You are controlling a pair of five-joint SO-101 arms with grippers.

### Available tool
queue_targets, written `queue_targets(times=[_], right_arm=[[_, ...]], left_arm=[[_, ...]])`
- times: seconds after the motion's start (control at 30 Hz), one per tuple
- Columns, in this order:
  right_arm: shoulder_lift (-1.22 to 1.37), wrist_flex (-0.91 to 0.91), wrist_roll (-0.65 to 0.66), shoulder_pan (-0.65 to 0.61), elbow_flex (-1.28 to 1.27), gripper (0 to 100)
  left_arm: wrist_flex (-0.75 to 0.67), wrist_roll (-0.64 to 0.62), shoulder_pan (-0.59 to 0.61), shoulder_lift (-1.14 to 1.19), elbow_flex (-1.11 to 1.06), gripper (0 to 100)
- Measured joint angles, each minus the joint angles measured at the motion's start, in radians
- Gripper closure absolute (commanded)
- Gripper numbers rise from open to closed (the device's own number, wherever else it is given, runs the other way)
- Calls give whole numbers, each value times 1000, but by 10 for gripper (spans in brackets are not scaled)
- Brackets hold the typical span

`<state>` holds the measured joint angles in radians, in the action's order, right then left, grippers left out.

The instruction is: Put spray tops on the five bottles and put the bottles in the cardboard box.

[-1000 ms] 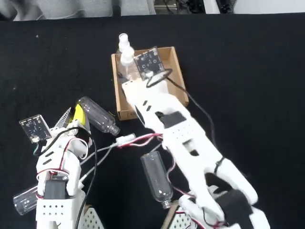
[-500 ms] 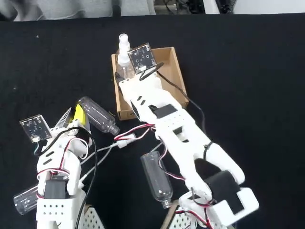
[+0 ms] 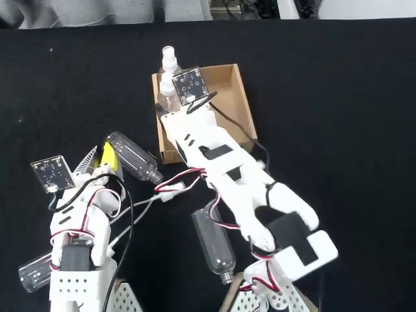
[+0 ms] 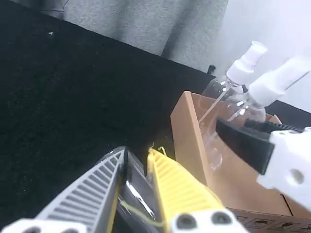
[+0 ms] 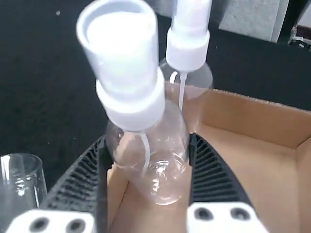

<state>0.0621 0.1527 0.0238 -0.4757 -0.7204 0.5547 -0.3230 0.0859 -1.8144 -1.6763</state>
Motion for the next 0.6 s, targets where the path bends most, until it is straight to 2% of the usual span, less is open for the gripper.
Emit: queue_targets(times=[0.53,0.6], right_arm=[[61,20,0,0,15,897],[69,28,0,0,17,871]], left_arm=[[0,6,0,0,0,935],[0,6,0,0,0,935]])
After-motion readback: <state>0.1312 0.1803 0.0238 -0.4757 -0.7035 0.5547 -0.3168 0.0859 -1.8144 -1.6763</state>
